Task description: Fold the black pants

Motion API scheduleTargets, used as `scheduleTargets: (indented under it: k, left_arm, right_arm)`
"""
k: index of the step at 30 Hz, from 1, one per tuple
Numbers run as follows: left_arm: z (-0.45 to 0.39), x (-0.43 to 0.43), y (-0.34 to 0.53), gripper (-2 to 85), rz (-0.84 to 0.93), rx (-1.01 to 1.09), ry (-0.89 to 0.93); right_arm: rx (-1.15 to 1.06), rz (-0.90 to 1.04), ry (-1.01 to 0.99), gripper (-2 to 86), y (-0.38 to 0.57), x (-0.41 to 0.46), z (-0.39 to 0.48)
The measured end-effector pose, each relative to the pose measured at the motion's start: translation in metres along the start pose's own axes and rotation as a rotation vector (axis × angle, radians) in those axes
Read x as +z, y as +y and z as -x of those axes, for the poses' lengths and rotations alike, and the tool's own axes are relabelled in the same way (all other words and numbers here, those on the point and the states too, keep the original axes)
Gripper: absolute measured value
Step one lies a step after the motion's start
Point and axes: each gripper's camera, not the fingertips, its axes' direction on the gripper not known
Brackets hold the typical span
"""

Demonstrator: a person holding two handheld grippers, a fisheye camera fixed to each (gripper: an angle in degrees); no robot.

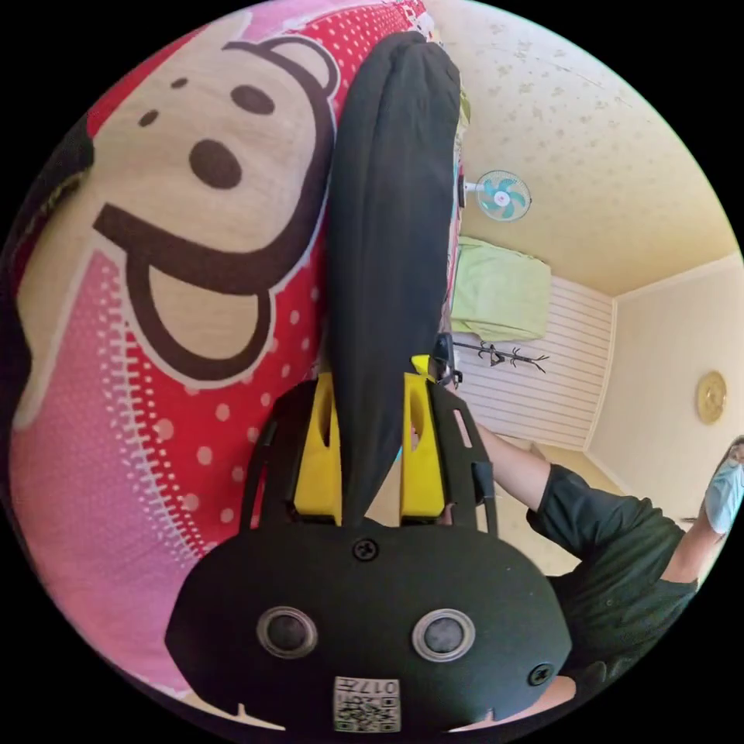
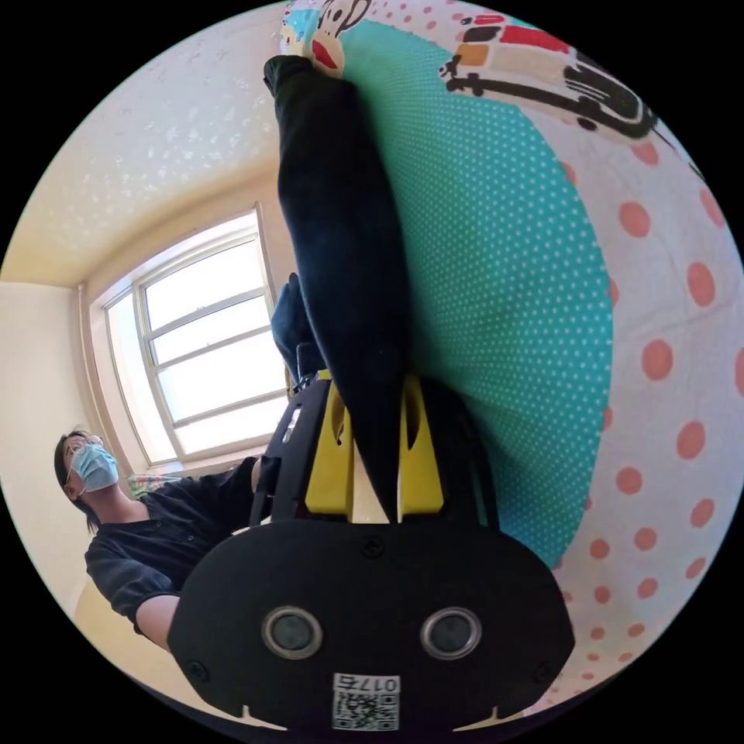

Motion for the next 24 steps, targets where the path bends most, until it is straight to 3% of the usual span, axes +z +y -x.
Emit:
scheduleTargets:
  k: [2, 5, 11, 24]
  left_arm:
    - [0.002, 0.001, 0.01, 7.6, -0.032, -0.046, -0.035]
    - [-0.006, -0.009, 0.022, 2.4, -0.068, -0.033, 0.022]
    - [-0.088, -0.026, 0.05, 1.0, -0.046, 0.2, 0.14]
    - [-0.396, -0.036, 0.168, 0.8, -0.27, 0.749, 0.061]
  right_arm:
    - [0.002, -0.028, -0.118, 7.9, 0.022, 0.007, -0.001]
    - [-0.069, -0.064, -0.133, 5.0, 0.054, 0.005, 0.02]
    - [-0.254, -0.029, -0.233, 0.2, 0.127, -0.018, 0.088]
    - [-0.918, 0.144, -0.071, -0.6, 0.289, -0.075, 0.353]
